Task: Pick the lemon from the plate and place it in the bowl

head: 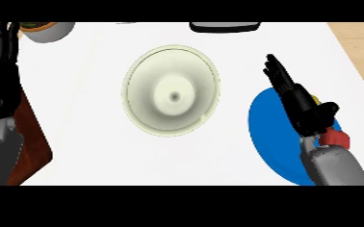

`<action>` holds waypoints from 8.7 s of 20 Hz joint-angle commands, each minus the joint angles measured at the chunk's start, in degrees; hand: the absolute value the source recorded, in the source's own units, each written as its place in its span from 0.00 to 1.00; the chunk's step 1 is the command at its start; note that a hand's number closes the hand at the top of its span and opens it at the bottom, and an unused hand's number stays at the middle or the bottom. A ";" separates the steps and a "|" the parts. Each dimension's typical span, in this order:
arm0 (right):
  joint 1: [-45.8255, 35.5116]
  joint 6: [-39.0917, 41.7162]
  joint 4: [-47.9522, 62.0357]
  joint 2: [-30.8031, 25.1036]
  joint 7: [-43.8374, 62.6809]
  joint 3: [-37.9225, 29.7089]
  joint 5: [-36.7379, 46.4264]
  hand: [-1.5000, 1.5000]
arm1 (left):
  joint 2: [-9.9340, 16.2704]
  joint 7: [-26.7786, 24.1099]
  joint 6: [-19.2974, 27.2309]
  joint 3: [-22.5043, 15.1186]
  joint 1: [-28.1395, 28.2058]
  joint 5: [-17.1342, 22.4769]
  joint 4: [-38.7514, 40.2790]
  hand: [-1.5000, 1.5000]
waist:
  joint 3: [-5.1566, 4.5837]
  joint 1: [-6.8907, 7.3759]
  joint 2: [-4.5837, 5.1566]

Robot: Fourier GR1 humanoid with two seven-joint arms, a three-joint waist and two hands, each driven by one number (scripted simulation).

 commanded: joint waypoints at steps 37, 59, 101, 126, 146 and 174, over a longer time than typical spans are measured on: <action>0.83 24.66 -35.42 -27.09 59.09 -6.20 17.66 0.00 | -0.78 3.76 -9.69 2.38 4.05 2.66 8.94 0.50 | -0.47 1.85 0.76; 7.66 28.37 -20.95 -17.92 45.03 -11.42 27.93 0.00 | -2.56 3.87 -15.06 8.30 1.07 -0.40 12.20 0.50 | -0.39 1.48 0.80; 2.65 20.90 11.60 -6.07 15.11 -16.08 51.80 1.00 | -6.84 9.47 -19.39 13.27 3.20 -4.52 4.94 0.50 | -0.37 1.85 0.74; 54.35 7.51 -38.06 0.68 30.77 -12.09 69.85 1.00 | -8.18 5.06 -17.56 14.40 7.39 -7.80 6.05 0.50 | -0.72 -3.30 -0.26; 43.42 6.89 -68.12 5.87 37.58 7.73 72.77 1.00 | -9.88 5.03 -18.72 11.44 5.07 -8.08 6.83 0.50 | -0.93 1.66 0.67; -26.63 12.39 -10.72 18.39 76.60 14.65 62.03 1.00 | -10.63 7.95 -18.11 9.38 0.97 -9.02 6.81 0.50 | -0.47 4.62 0.94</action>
